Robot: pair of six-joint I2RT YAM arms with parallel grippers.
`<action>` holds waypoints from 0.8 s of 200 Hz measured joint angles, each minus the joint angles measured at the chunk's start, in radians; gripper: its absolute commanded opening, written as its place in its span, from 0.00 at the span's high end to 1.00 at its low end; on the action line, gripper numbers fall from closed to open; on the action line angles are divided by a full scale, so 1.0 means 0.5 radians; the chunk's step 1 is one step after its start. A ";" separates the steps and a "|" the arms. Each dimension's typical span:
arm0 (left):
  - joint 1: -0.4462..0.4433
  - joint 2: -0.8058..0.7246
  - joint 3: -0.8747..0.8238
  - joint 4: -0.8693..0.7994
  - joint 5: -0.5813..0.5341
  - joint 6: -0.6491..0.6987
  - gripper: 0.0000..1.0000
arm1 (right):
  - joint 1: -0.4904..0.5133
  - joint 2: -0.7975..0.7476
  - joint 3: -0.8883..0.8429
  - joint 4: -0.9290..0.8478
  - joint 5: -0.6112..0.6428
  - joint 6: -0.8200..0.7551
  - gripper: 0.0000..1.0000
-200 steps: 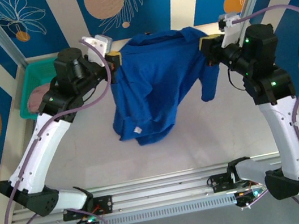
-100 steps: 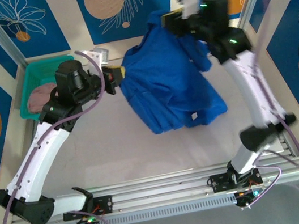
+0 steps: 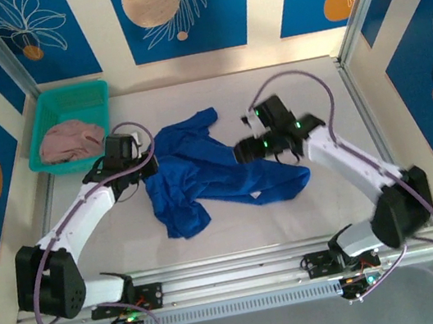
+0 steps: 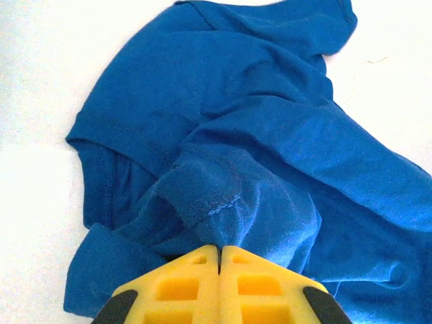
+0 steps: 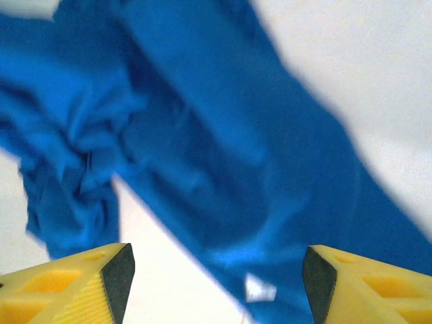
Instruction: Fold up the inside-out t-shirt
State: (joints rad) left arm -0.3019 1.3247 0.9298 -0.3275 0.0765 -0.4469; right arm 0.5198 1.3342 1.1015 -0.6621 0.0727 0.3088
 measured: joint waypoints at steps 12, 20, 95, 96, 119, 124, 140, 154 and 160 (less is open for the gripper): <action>0.000 -0.003 -0.015 0.019 0.000 0.000 1.00 | 0.092 -0.121 -0.214 0.019 0.018 0.105 0.32; 0.000 -0.003 -0.019 0.023 0.000 0.000 1.00 | 0.125 -0.145 -0.331 0.048 0.041 0.180 0.33; 0.000 -0.021 -0.022 0.058 0.002 -0.001 1.00 | 0.284 0.290 -0.666 0.275 0.333 0.555 0.61; 0.001 -0.022 -0.022 0.058 0.001 0.000 1.00 | 0.284 0.295 -0.666 0.280 0.336 0.564 0.63; 0.001 -0.029 -0.022 0.057 0.001 0.000 1.00 | 0.279 0.409 -0.591 0.298 0.433 0.523 0.96; 0.001 -0.030 -0.022 0.056 0.002 0.000 1.00 | 0.276 0.416 -0.564 0.294 0.458 0.507 0.99; 0.002 -0.044 -0.021 0.038 0.005 0.000 1.00 | 0.248 0.385 -0.459 0.215 0.520 0.434 1.00; 0.002 -0.080 -0.001 -0.018 0.043 -0.001 1.00 | 0.186 0.243 -0.339 0.086 0.589 0.346 1.00; 0.002 -0.098 0.010 -0.036 0.060 -0.001 1.00 | 0.162 0.175 -0.297 0.040 0.603 0.325 1.00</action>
State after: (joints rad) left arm -0.3012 1.2758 0.9348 -0.3454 0.1062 -0.4473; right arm 0.6006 1.4216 0.9531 -0.6418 0.3740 0.4713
